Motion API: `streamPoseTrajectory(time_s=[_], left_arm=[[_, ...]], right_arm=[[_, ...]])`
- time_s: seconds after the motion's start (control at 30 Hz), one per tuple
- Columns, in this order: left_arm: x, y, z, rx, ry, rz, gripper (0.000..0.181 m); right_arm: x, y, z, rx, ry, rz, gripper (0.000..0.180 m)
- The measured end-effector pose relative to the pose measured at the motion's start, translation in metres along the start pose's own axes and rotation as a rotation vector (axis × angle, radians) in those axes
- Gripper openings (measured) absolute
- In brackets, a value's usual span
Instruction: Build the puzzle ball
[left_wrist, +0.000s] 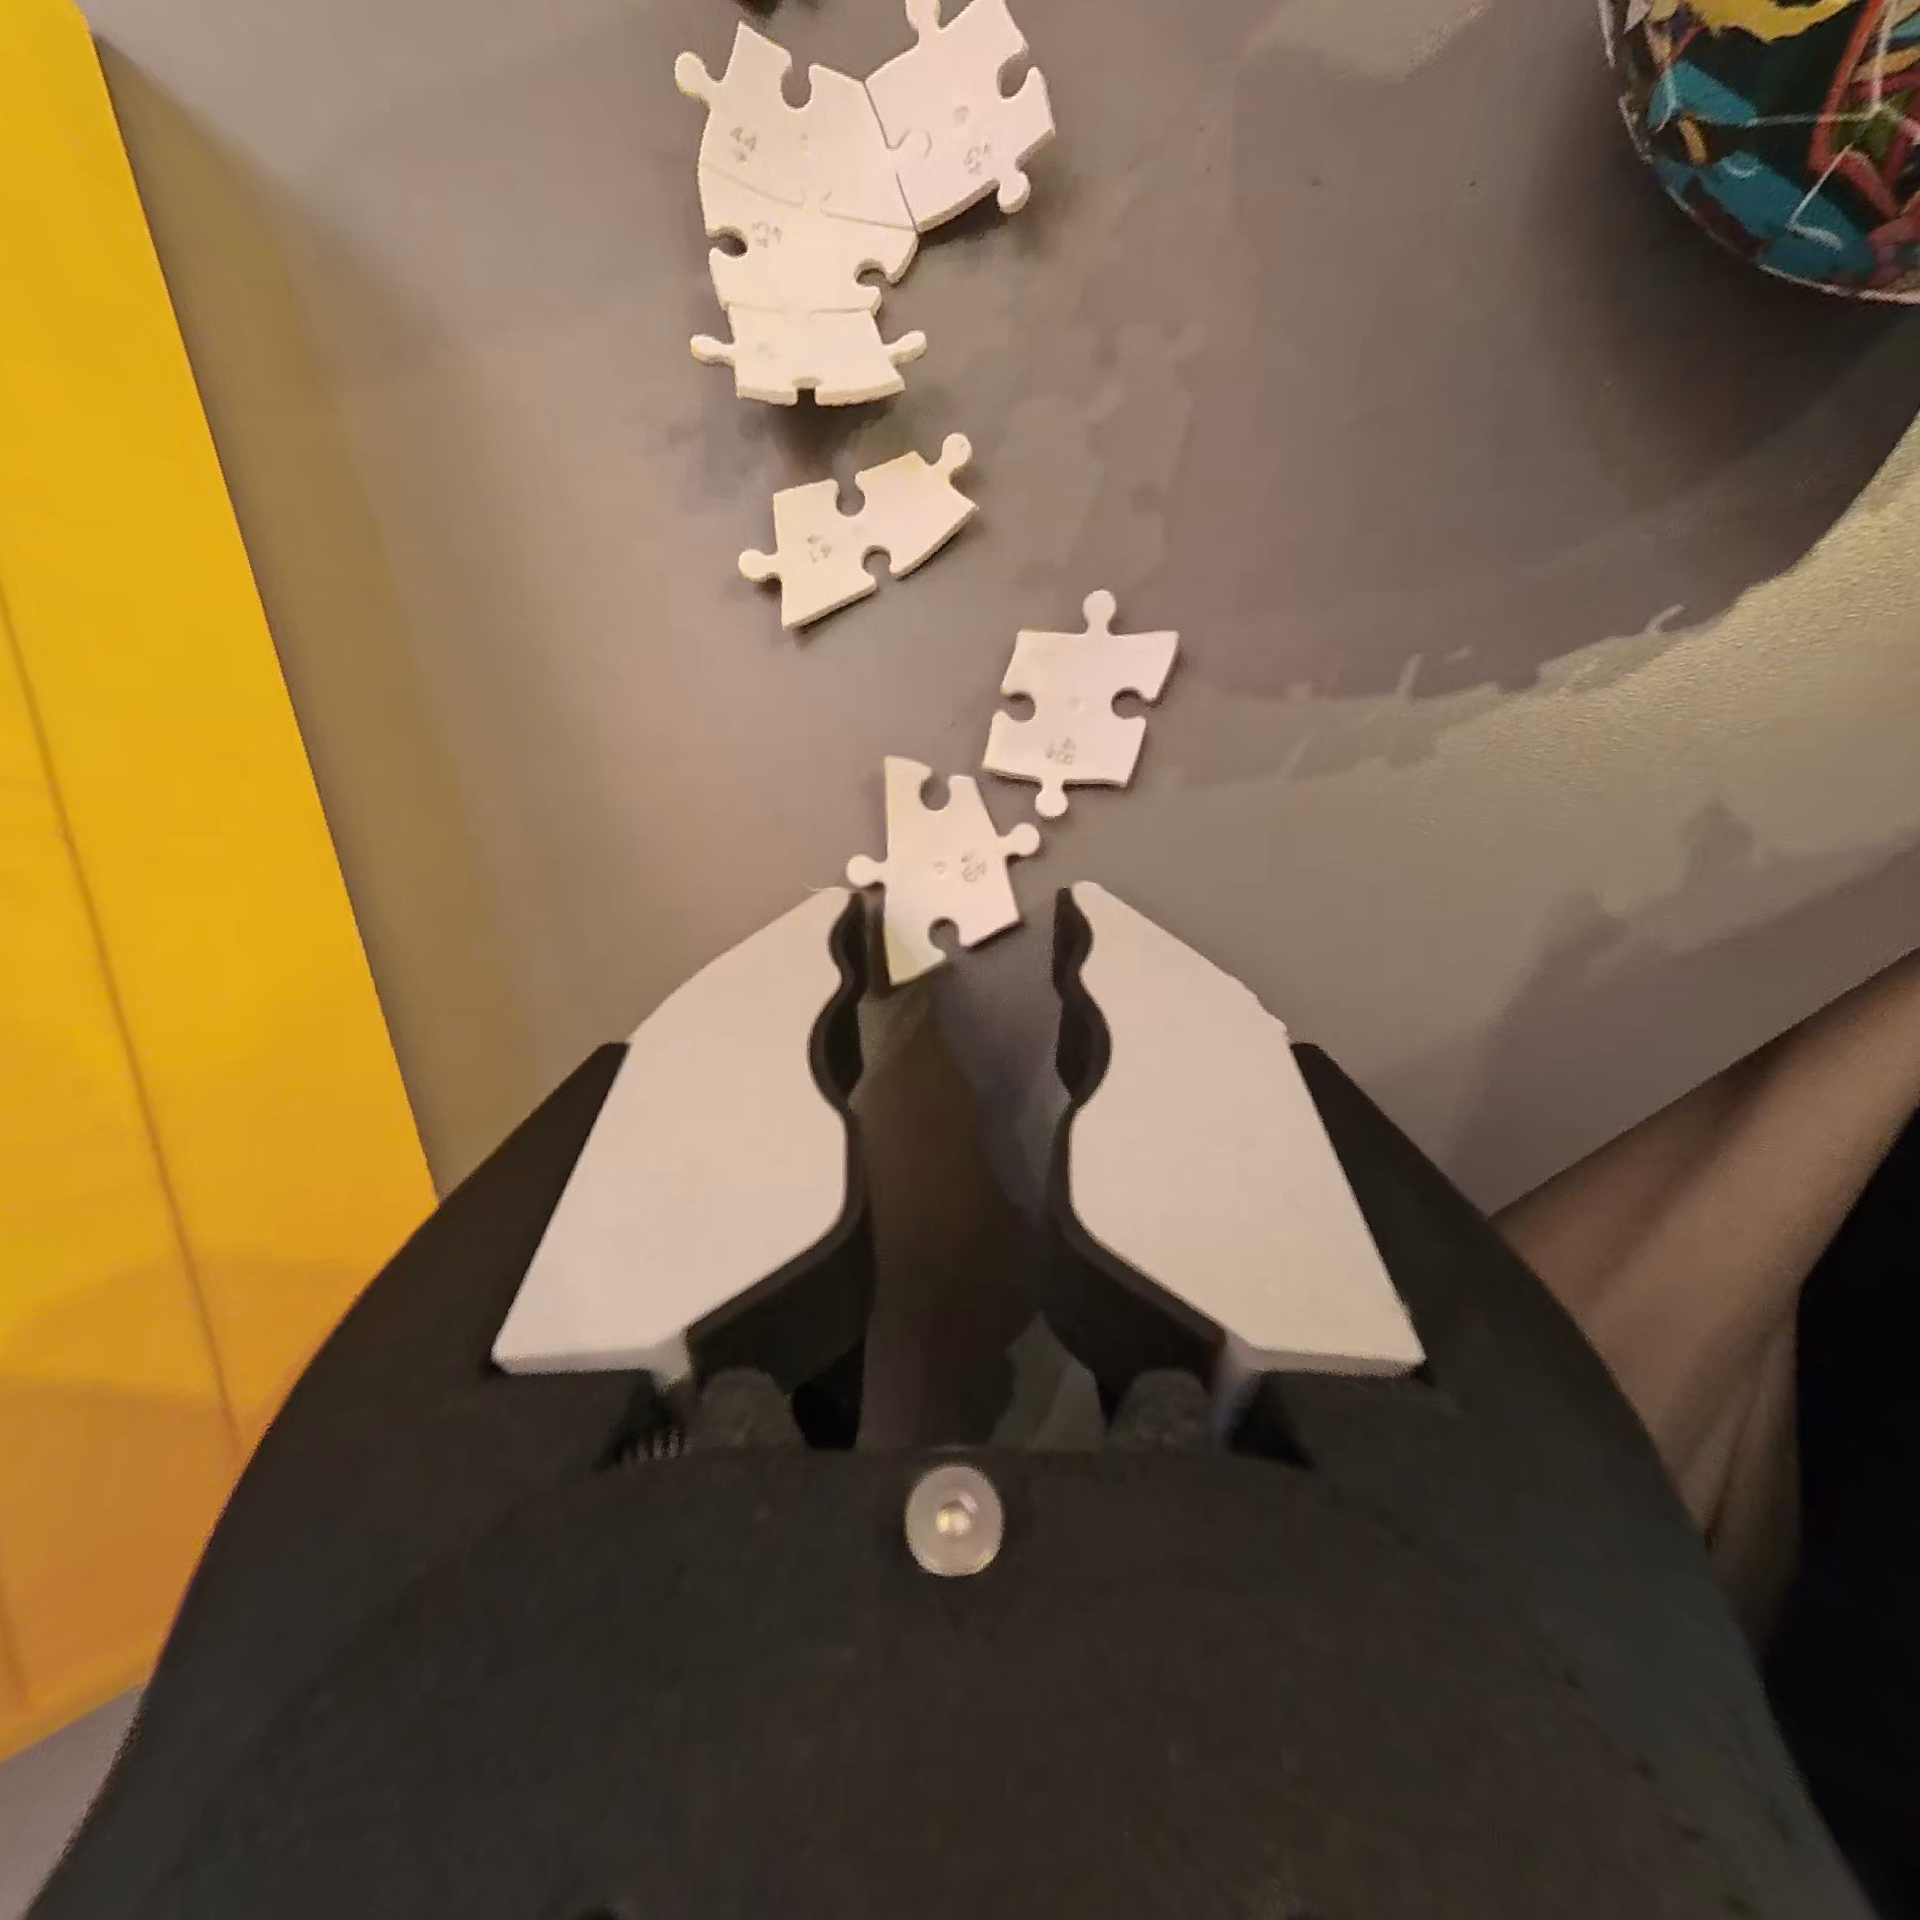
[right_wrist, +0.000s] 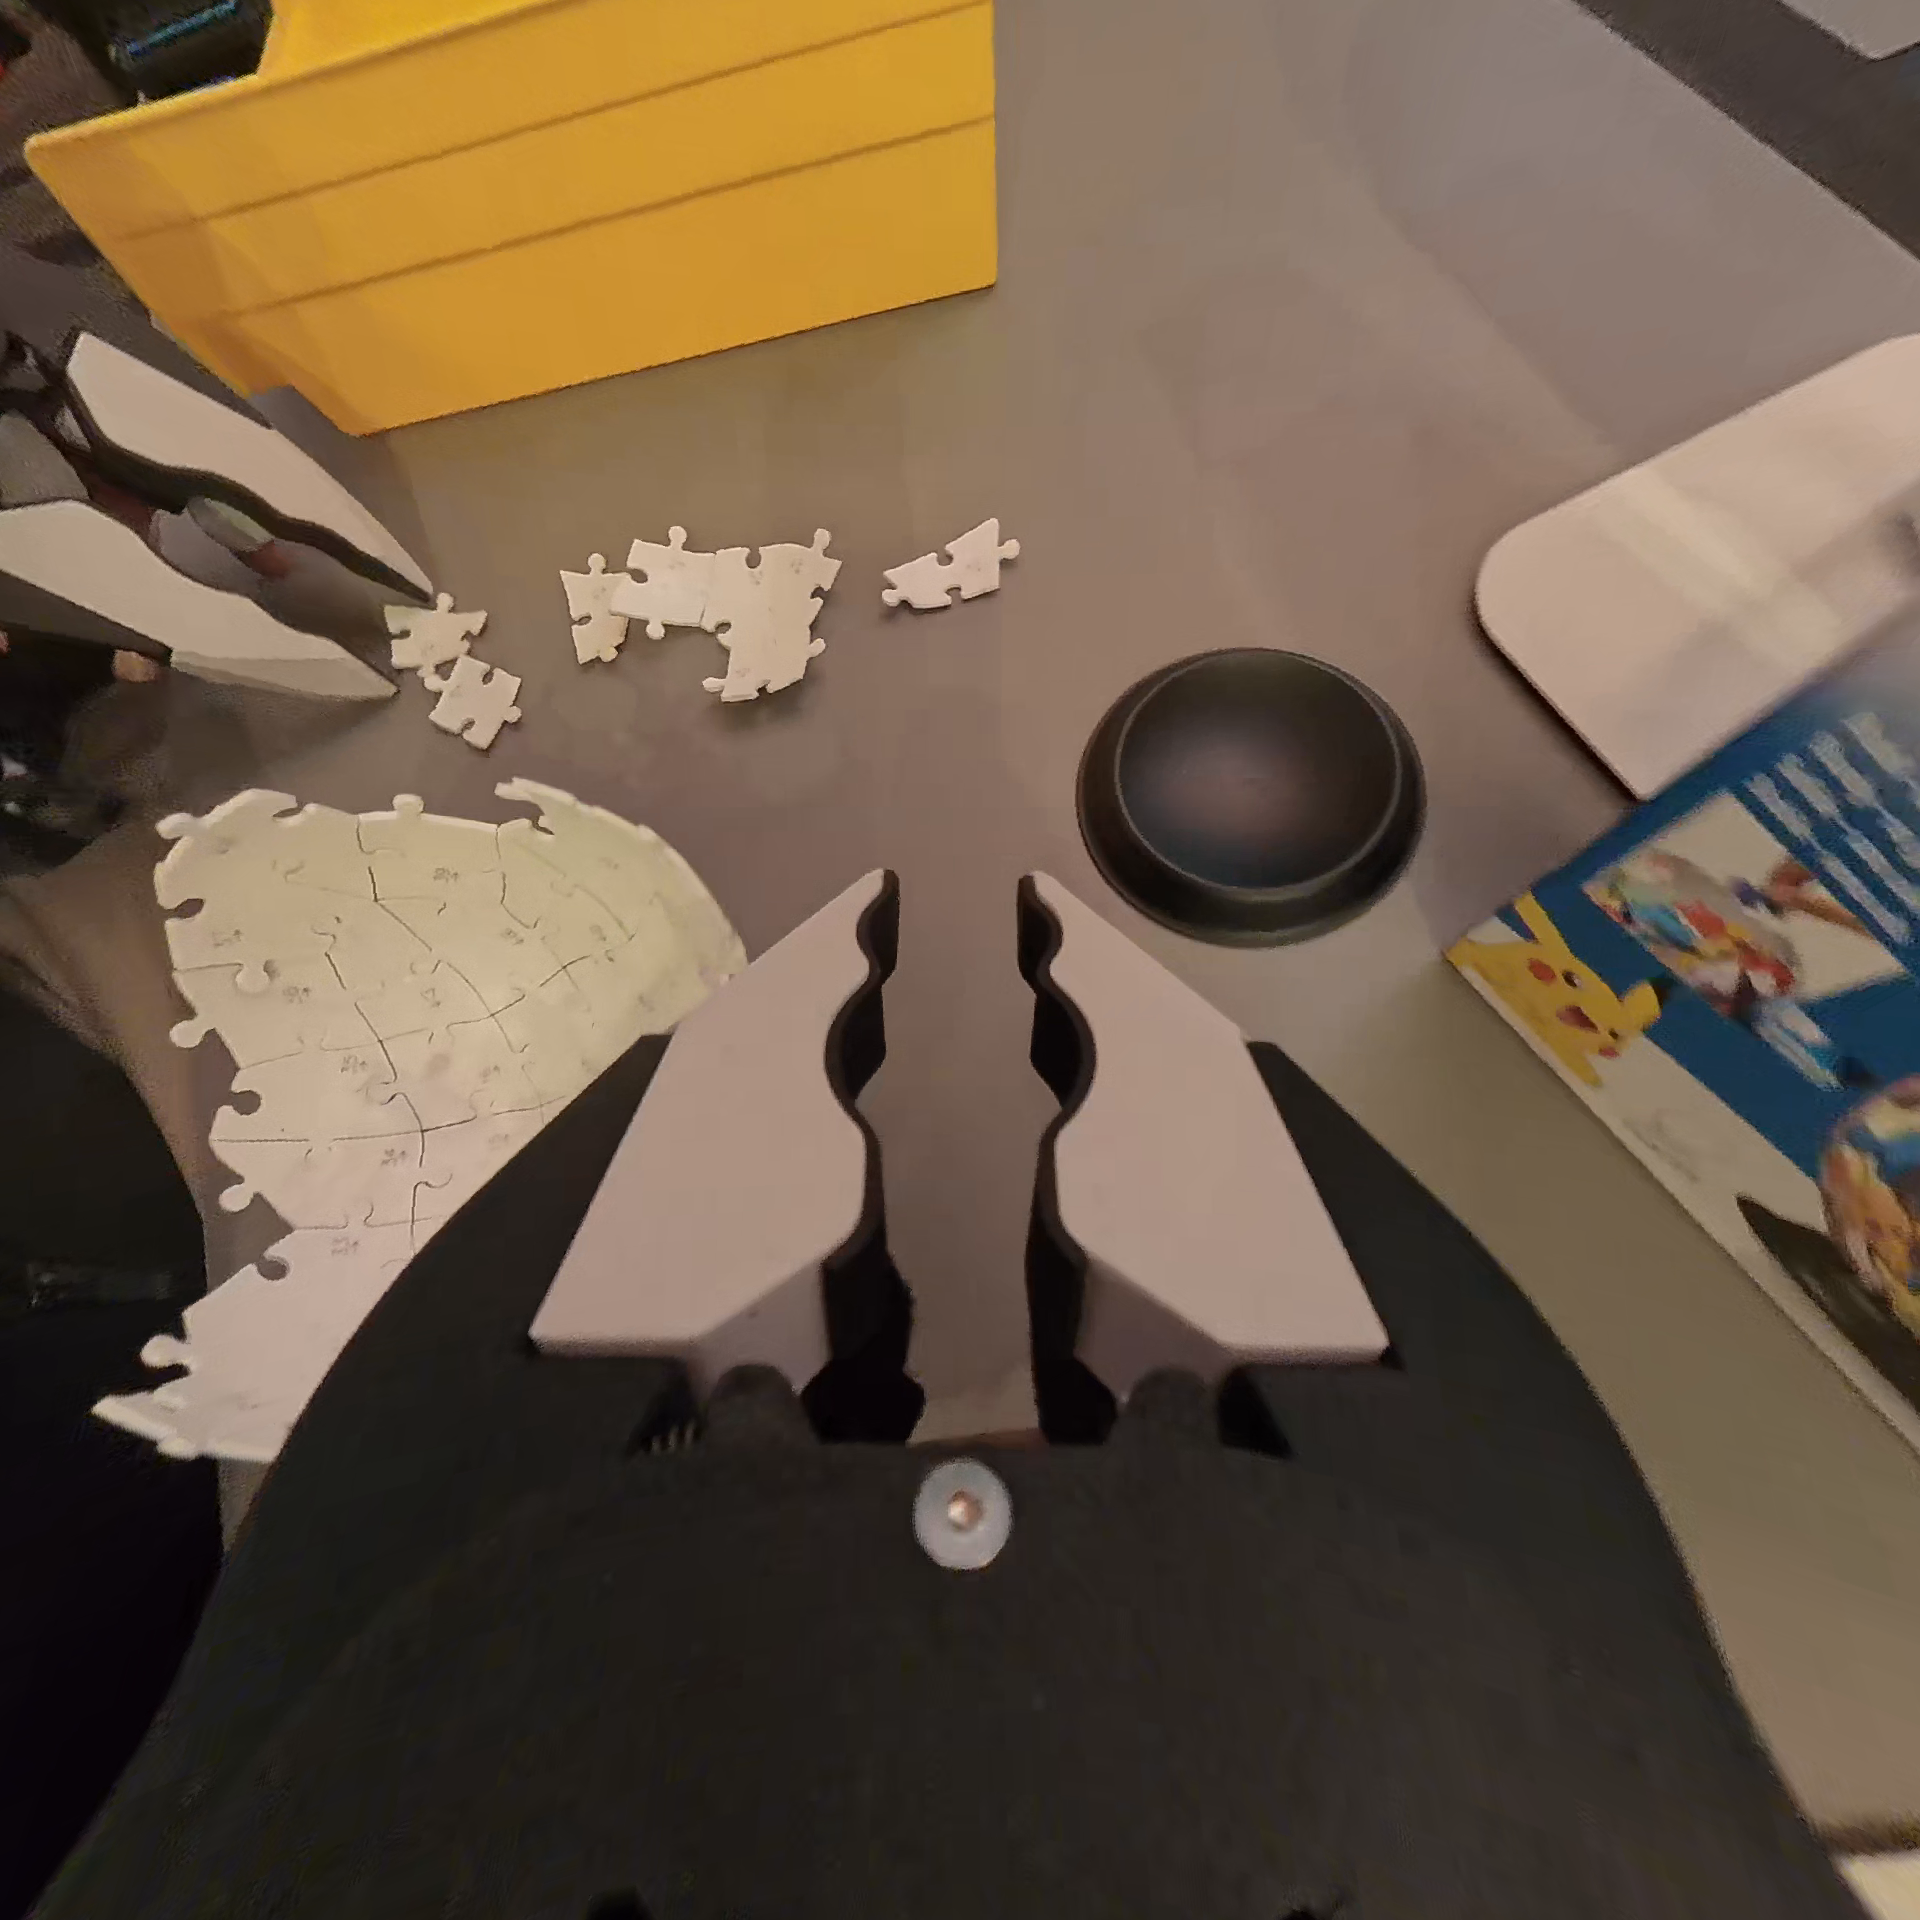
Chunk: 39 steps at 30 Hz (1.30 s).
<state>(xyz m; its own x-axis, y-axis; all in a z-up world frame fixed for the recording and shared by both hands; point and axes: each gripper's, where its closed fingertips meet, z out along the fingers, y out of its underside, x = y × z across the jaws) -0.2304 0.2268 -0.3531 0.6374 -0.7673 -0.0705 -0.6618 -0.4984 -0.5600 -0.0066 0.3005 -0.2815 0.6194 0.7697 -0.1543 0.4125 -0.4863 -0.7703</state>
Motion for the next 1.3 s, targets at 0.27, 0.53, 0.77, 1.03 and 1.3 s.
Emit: streamPoseTrajectory(time_s=[0.27,0.53,0.77,1.03,1.3], left_arm=[[-0.001,0.0,-0.002,0.006,-0.01,-0.001,0.042],[0.0,-0.009,-0.011,0.052,-0.03,-0.002,0.049],[0.002,-0.029,-0.023,0.145,-0.071,0.0,0.057],[0.035,-0.065,-0.031,0.309,0.014,-0.011,0.055],[0.075,-0.109,-0.072,0.521,-0.003,0.176,0.053]], right_arm=[[0.005,0.016,-0.048,0.114,0.057,0.136,0.023],[-0.008,0.034,-0.074,0.165,0.049,0.203,0.024],[-0.018,0.038,-0.084,0.18,0.048,0.205,0.025],[-0.029,0.051,-0.089,0.156,0.064,0.209,0.026],[-0.054,0.066,-0.092,0.09,0.035,0.071,0.027]])
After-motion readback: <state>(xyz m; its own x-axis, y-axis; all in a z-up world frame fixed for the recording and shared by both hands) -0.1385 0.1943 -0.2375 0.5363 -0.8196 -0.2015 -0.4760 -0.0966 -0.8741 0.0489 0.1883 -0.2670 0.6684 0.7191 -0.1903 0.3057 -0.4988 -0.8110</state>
